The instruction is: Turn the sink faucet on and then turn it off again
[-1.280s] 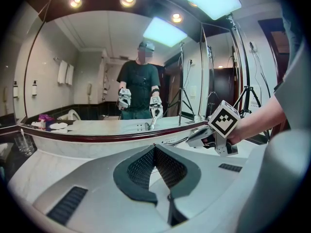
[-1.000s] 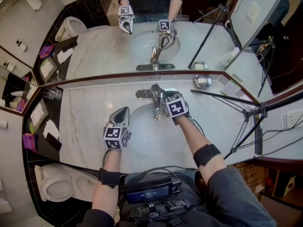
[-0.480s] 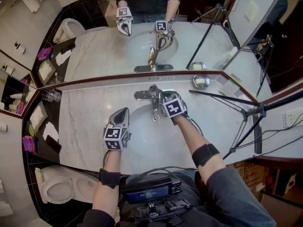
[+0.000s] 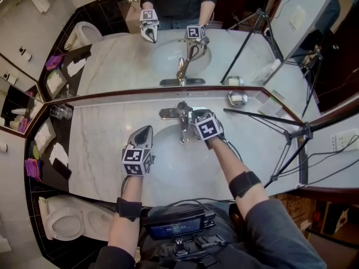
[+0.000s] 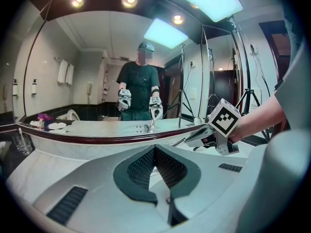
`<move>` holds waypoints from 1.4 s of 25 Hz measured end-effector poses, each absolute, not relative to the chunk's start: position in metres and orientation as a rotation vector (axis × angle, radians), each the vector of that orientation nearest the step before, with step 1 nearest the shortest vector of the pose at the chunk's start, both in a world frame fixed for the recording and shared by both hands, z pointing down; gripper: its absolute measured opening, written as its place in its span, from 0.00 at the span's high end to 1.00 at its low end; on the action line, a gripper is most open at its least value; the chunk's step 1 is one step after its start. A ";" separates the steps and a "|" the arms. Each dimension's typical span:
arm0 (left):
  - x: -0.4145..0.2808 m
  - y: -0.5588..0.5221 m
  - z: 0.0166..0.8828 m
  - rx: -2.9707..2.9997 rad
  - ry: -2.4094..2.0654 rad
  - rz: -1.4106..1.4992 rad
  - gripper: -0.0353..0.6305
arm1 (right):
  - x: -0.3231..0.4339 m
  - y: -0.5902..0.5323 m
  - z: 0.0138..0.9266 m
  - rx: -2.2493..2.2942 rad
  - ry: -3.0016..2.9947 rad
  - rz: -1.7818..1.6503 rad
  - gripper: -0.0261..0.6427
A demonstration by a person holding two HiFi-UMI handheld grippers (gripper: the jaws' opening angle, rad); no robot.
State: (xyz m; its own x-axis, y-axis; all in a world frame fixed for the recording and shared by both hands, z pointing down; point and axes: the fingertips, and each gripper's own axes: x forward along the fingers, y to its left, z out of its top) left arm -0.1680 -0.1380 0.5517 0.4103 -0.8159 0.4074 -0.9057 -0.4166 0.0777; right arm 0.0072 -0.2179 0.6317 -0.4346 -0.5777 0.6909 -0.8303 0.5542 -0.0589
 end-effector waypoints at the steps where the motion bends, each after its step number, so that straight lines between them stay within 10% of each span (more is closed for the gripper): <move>1: -0.168 -0.138 0.551 2.384 -1.500 0.444 0.95 | 0.009 -0.217 0.630 1.131 -2.169 0.526 0.94; 35: -0.165 -0.133 0.551 2.346 -1.478 0.402 0.95 | 0.070 -0.141 0.582 1.368 -2.323 0.553 0.94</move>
State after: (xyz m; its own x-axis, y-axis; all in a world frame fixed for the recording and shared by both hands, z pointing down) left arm -0.1651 -0.1333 0.5511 0.4194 -0.8104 0.4091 -0.9060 -0.4023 0.1318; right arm 0.0704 -0.1405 0.5817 -0.4493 -0.7314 0.5130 -0.8841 0.4464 -0.1379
